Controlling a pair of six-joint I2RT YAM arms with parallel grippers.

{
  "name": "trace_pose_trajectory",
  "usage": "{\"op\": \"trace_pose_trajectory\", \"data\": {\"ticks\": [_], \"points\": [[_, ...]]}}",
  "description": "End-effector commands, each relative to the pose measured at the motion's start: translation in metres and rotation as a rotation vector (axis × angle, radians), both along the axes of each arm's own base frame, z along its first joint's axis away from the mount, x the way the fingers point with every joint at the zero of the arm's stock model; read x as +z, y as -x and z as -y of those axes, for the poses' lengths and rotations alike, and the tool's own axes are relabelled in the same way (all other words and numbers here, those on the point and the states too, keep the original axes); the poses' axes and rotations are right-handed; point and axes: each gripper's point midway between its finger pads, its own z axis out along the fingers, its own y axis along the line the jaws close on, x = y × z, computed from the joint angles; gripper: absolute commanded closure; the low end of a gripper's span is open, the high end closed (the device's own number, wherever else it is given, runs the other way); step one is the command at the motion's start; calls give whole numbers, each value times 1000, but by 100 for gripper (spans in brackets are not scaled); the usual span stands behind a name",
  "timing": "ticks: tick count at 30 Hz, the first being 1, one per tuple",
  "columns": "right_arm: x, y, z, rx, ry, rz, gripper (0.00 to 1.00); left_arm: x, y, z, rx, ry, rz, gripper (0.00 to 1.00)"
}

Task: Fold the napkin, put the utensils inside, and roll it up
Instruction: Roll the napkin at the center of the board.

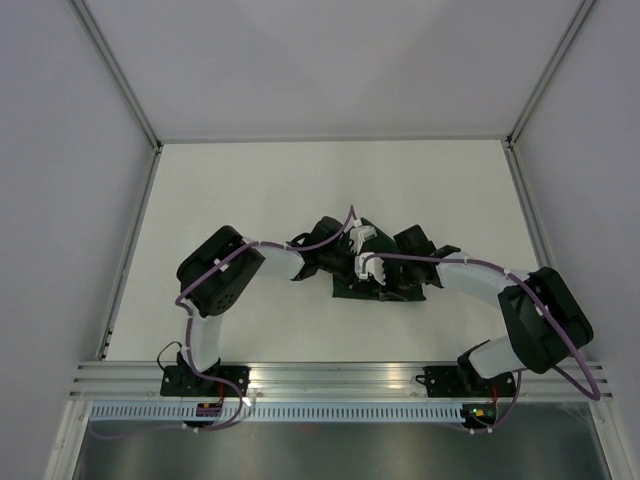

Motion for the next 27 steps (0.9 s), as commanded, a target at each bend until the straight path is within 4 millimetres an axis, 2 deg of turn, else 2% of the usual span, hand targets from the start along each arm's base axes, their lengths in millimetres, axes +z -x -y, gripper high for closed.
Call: {"op": "trace_pose_trajectory", "data": {"ticks": [1,4,5,6,7,9,10,11,12,13,14,15,16,19,20,21,22,23,25,26,27], "points": [[-20,16,17,6,99,-116,98,-5,-16,-28,122,-119,6,63],[-22,16,17,16,102,-169,99,13,-36,-39,215,-124,92,64],[-22,18,15,24,94,-191,99,14,-38,-45,243,-137,107,63],[-19,11,13,18,83,-194,100,15,-48,-53,300,-156,138,63],[-23,14,15,21,93,-236,100,36,-55,-56,336,-112,182,63],[-23,12,14,18,86,-285,100,42,-63,-73,414,-118,224,63],[-23,10,13,21,81,-294,100,63,-67,-78,442,-89,281,63],[-19,4,10,15,63,-301,100,69,-67,-85,468,-90,312,63],[-23,7,12,16,73,-339,100,78,-73,-93,515,-94,359,63],[-22,6,11,15,71,-351,99,106,-74,-99,539,-46,431,62],[-20,0,10,15,63,-349,100,114,-74,-105,561,-31,465,62],[-24,3,11,12,71,-385,100,125,-76,-111,593,-16,511,61],[-25,1,12,10,74,-393,100,155,-75,-118,625,44,572,57],[-26,-4,12,1,78,-421,99,191,-78,-135,716,100,623,53],[-25,-10,11,-4,75,-416,99,213,-79,-143,770,145,642,45],[-26,-10,11,-6,78,-426,100,222,-82,-150,818,150,647,35],[-27,-11,11,-10,78,-428,100,231,-82,-152,831,172,657,17],[-27,-14,10,-13,78,-429,100,252,-79,-153,826,231,697,16],[-28,-16,9,-17,79,-436,100,265,-74,-150,764,252,771,15],[-27,-18,7,-17,71,-439,99,279,-68,-143,703,282,804,13],[-29,-17,6,-17,75,-455,100,273,-68,-142,658,235,839,6]]}}
